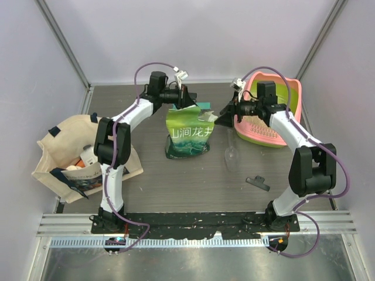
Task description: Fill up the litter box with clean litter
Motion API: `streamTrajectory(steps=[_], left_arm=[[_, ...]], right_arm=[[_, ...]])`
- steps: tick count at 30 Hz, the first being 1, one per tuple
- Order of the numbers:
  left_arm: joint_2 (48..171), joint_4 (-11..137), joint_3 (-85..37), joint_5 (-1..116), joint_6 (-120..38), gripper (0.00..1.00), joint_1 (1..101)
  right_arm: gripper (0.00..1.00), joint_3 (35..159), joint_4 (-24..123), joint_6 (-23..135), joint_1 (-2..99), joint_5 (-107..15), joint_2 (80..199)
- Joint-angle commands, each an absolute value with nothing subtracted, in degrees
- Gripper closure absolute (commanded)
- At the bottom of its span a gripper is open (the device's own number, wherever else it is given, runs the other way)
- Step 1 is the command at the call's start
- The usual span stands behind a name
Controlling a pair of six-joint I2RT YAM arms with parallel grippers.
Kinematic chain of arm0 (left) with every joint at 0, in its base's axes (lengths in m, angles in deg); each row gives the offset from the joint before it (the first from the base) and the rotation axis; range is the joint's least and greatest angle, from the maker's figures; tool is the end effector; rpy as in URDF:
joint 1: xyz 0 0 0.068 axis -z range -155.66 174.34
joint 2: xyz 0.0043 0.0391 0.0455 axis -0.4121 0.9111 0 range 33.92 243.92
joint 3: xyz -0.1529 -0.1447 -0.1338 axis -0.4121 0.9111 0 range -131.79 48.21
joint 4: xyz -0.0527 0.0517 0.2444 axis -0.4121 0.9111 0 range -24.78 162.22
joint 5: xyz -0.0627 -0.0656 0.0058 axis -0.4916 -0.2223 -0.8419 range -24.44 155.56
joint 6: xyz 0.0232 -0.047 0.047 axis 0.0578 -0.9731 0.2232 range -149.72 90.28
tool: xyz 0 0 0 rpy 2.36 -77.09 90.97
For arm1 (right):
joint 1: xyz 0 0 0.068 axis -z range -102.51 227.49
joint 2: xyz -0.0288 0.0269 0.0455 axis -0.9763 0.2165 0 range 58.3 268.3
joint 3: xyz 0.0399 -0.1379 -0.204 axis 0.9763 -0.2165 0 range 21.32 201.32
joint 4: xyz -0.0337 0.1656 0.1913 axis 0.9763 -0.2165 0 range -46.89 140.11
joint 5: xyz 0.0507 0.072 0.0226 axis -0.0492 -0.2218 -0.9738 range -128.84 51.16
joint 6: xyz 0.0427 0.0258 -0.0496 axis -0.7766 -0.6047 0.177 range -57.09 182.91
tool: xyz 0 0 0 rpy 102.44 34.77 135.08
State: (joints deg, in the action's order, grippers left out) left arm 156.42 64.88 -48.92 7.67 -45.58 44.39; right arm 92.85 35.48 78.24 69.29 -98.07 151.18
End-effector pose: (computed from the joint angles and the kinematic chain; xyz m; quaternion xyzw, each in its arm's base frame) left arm 0.4386 -0.2121 0.2234 0.2867 0.7282 -0.5332 0.3212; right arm 0.3489 0.1002 0.2612 -0.3777 0.7125 0.4149 0.4214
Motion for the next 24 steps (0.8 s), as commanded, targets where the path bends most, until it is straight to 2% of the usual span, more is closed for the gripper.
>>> streamTrajectory(steps=[1,10,19,24], left_arm=[[153.54,74.79,-54.61,8.96,-37.56,0.91,43.41],[154.24,86.66,-59.28,11.24,-32.27,0.91,43.23],[155.38,93.34,-63.33,13.18,-27.88,0.91,43.23],[154.94,96.07,-63.59,13.7,-26.12,0.91,43.23]], right_arm=[[0.21,94.71,37.9,83.47,69.23,-105.37,151.02],[0.2,94.54,42.9,86.02,69.23,-113.02,152.08],[0.2,93.13,45.63,92.7,67.92,-113.91,154.89],[0.2,92.25,53.07,91.57,67.74,-113.2,156.91]])
